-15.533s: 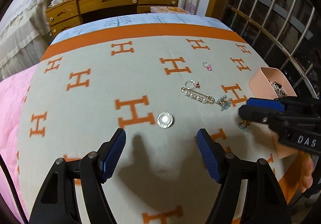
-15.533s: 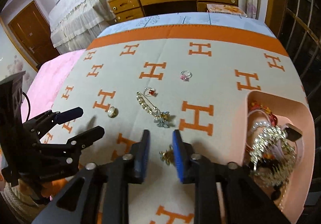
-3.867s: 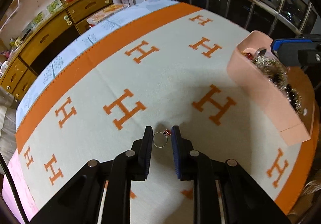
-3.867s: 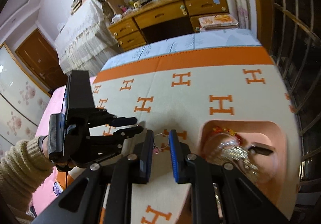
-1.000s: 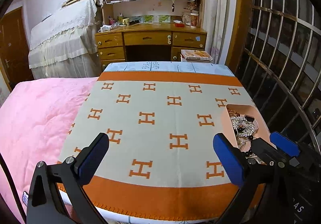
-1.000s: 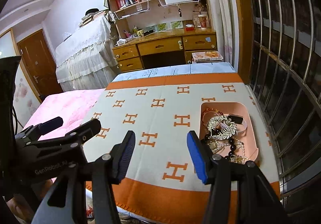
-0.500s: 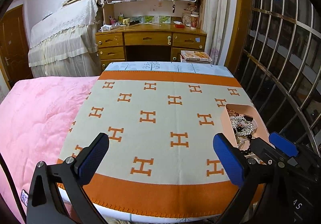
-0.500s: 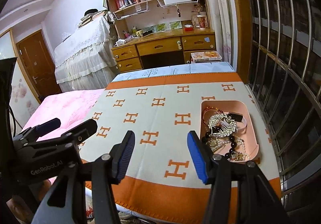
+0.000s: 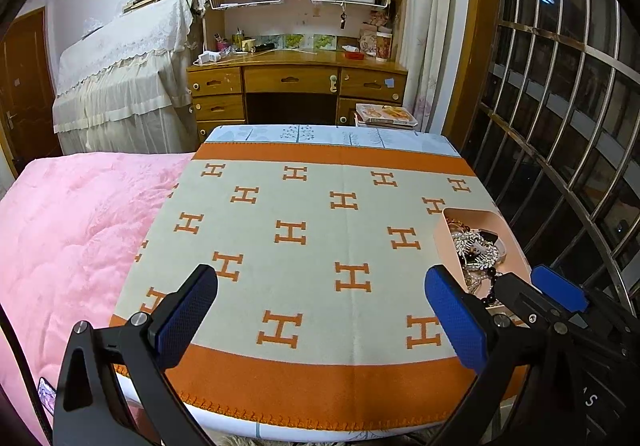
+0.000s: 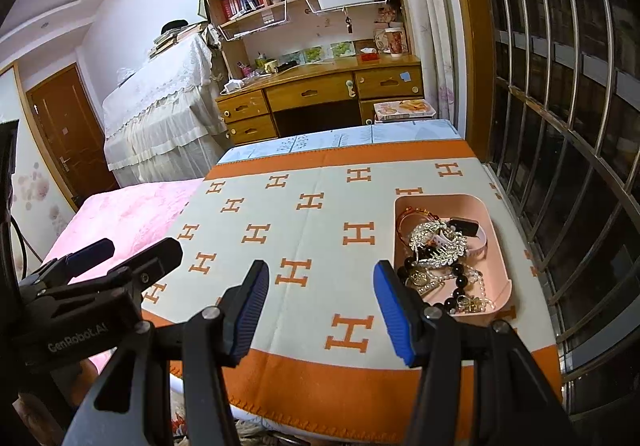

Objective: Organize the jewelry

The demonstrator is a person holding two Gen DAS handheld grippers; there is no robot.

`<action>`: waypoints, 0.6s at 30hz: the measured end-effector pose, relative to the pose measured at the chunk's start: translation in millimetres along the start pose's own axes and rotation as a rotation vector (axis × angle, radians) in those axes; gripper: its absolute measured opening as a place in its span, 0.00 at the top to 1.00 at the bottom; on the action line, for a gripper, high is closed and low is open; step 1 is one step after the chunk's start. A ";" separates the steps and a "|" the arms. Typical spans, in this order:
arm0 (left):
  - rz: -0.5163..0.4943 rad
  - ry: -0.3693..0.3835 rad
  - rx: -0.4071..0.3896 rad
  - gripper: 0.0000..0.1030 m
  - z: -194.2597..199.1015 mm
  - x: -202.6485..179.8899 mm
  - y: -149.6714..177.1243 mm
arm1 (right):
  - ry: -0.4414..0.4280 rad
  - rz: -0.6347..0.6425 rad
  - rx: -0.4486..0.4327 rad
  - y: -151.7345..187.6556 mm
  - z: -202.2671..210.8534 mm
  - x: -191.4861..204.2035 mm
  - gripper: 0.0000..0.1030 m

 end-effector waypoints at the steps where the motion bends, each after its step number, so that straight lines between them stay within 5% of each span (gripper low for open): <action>1: 0.001 0.001 0.001 0.01 0.4 0.1 -0.1 | 0.000 0.000 0.000 0.0 0.1 -0.2 0.46; 18: 0.002 0.003 -0.003 0.01 1.5 -1.3 0.9 | 0.001 -0.001 -0.001 2.1 1.3 -1.9 0.47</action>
Point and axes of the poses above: each gripper's, at about its wrist camera, not at the fingertips, and z roughly against the way its jaws point, x to its left, y to its underside, the point moved 3 cm from there along -z, roughly the way its jaws point, and after that the axes turned 6 degrees about z, right-handed, at the moved point
